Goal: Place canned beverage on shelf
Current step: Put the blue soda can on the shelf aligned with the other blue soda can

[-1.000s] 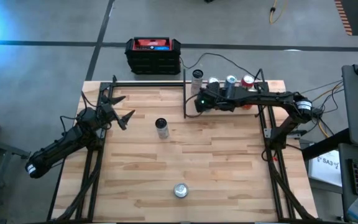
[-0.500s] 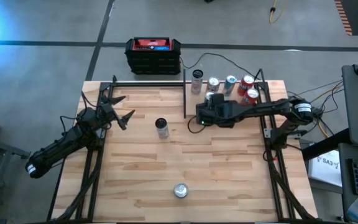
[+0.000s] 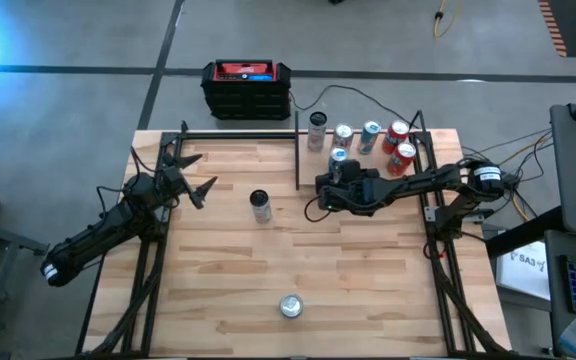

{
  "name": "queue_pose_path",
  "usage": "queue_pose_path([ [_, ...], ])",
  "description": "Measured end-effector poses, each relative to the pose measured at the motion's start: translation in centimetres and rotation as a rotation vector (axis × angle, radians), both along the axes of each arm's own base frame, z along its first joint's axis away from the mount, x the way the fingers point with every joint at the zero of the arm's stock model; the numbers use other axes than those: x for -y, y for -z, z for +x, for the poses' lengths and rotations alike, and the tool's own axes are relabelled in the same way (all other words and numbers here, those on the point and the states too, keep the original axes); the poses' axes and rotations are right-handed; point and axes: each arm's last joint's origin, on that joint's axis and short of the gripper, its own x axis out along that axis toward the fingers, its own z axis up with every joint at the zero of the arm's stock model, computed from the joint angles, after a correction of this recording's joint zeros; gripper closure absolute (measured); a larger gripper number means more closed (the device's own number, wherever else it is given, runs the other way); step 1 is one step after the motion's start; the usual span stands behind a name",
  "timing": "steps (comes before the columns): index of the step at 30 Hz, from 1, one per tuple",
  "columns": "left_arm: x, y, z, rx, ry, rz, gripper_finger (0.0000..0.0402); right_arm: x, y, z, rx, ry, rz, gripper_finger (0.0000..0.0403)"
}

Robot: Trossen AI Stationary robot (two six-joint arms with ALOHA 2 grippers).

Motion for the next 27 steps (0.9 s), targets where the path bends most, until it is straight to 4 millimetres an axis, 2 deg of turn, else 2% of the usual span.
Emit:
queue_pose_path([
  [6, 0.0, 0.0, 0.0, 0.0, 0.0, 0.0, 0.0003, 0.0, -0.1, 0.2, -0.001, -0.017, -0.011, 0.0103],
  [15, 0.0, 0.0, 0.0, 0.0, 0.0, 0.0, 0.0003, 0.1, -0.3, 0.3, -0.03, 0.021, -0.137, 0.0103],
  [23, 0.0, 0.0, 0.0, 0.0, 0.0, 0.001, 0.0003, 0.2, 1.7, 1.1, -0.053, 0.065, -0.208, 0.0104],
  [27, 0.0, 0.0, 0.0, 0.0, 0.0, 0.0, 0.0003, 0.2, 2.5, 1.3, -0.014, 0.109, -0.234, 0.0119],
])
